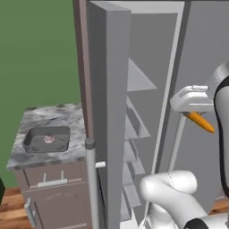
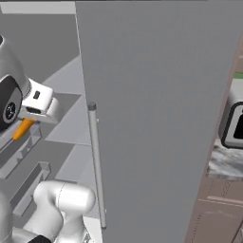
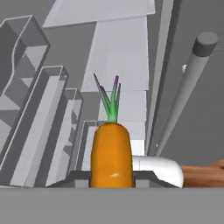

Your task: Take the garlic and carrot out of the freezer and place them in the tupperware container on the counter. Then put the tupperware containing the vegetables back in the freezer.

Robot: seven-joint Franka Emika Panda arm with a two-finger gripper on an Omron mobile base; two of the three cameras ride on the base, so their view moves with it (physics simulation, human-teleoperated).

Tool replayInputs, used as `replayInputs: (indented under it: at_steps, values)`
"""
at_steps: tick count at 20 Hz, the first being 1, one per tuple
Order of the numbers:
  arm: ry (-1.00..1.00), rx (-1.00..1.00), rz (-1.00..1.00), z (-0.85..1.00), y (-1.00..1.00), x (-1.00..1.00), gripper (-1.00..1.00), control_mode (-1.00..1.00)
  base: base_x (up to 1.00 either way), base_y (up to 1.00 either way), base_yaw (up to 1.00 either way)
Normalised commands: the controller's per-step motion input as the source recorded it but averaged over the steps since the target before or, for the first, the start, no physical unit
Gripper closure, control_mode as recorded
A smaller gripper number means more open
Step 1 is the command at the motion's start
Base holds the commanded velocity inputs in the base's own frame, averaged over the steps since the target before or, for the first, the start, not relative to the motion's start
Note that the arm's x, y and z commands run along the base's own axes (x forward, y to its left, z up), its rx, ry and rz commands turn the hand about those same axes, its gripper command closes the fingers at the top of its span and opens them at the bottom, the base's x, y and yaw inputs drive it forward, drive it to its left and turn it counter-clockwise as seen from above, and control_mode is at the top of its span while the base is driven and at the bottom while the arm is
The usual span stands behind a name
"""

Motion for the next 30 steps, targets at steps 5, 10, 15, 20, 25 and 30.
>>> replayInputs:
  at_steps: [5, 10, 15, 20, 25, 30]
  values:
    - [0.0, 0.0, 0.0, 0.0, 0.0, 0.0, 1.0, 1.0, -0.91, 0.0, -0.12]
    - [0.0, 0.0, 0.0, 0.0, 0.0, 0.0, 1.0, 1.0, -1.0, 0.0, -0.13]
    - [0.0, 0.0, 0.0, 0.0, 0.0, 0.0, 1.0, 1.0, -1.0, 0.14, -0.12]
    - [0.0, 0.0, 0.0, 0.0, 0.0, 0.0, 1.0, 1.0, -0.84, 0.84, -0.09]
    - [0.0, 0.0, 0.0, 0.0, 0.0, 0.0, 1.0, 1.0, -0.46, 1.0, -0.11]
    - [0.0, 0.0, 0.0, 0.0, 0.0, 0.0, 1.0, 1.0, -0.02, 1.0, -0.09]
